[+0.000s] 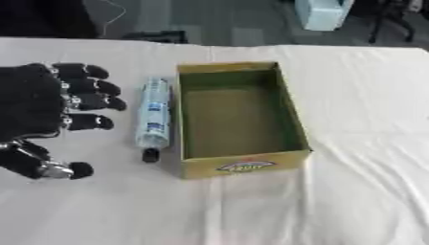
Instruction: Pick up objects on the table and place them in the box.
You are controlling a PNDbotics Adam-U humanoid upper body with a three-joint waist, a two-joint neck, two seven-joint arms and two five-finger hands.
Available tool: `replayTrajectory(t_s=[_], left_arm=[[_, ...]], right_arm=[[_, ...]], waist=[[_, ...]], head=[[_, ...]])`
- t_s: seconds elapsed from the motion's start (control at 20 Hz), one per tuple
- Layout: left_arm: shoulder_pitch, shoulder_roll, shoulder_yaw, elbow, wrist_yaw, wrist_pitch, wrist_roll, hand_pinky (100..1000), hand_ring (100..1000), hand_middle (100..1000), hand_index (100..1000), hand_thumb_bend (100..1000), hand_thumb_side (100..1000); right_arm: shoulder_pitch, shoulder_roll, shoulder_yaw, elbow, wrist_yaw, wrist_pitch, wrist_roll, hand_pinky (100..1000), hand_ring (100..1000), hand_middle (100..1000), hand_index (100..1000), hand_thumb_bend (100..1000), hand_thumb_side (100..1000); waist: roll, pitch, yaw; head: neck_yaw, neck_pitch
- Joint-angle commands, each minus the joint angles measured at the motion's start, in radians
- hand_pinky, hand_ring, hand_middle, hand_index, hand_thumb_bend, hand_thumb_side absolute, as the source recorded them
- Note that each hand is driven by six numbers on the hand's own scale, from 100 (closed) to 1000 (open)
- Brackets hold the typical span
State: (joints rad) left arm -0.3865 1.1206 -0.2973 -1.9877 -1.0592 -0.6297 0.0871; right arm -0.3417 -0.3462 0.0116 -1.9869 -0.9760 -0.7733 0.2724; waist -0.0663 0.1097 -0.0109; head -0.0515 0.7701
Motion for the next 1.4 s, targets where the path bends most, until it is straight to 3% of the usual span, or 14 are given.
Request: replayTrajectory(t_s=[0.05,0.4,0.5,0.6,0.65,1.4], left_arm=[[-0.027,0.029,0.006,0.01,-0.047,0.008,0.043,813,825,738,681,360,516],[-0.078,0.007,-0.026,0.089,-0.174,0.001,0.169,806,827,722,670,333,502],[-0.095,-0.004,-0.037,0.123,-0.21,-0.008,0.213,808,830,720,668,345,510],[-0.112,-0.018,-0.049,0.163,-0.243,-0.022,0.251,803,826,719,669,402,458],[-0.119,-0.025,-0.054,0.182,-0.257,-0.031,0.269,796,819,713,669,349,523],[-0.216,-0.111,-0.089,0.411,-0.412,-0.149,0.477,856,870,755,725,403,548]], right_arm=[[-0.009,-0.018,-0.003,-0.013,0.004,0.005,-0.003,317,432,471,668,100,860],[-0.012,-0.017,-0.002,-0.013,0.001,0.011,-0.006,317,433,472,668,100,860],[-0.014,-0.017,-0.002,-0.013,0.0,0.013,-0.006,317,433,472,669,100,860],[-0.016,-0.015,-0.003,-0.013,-0.001,0.015,-0.008,318,433,472,669,100,869],[-0.018,-0.014,-0.003,-0.013,-0.001,0.017,-0.01,318,433,472,670,100,860],[-0.033,0.009,-0.007,-0.013,-0.003,0.028,-0.009,317,435,473,674,100,862]], waist=[[0.008,-0.009,-0.002],[0.009,-0.01,-0.008],[0.009,-0.01,-0.01],[0.009,-0.01,-0.012],[0.009,-0.009,-0.013],[-0.013,0.013,-0.007]], head=[[0.001,0.0],[-0.002,0.0],[0.0,0.0],[0.002,0.0],[0.003,0.0],[0.011,-0.022]])
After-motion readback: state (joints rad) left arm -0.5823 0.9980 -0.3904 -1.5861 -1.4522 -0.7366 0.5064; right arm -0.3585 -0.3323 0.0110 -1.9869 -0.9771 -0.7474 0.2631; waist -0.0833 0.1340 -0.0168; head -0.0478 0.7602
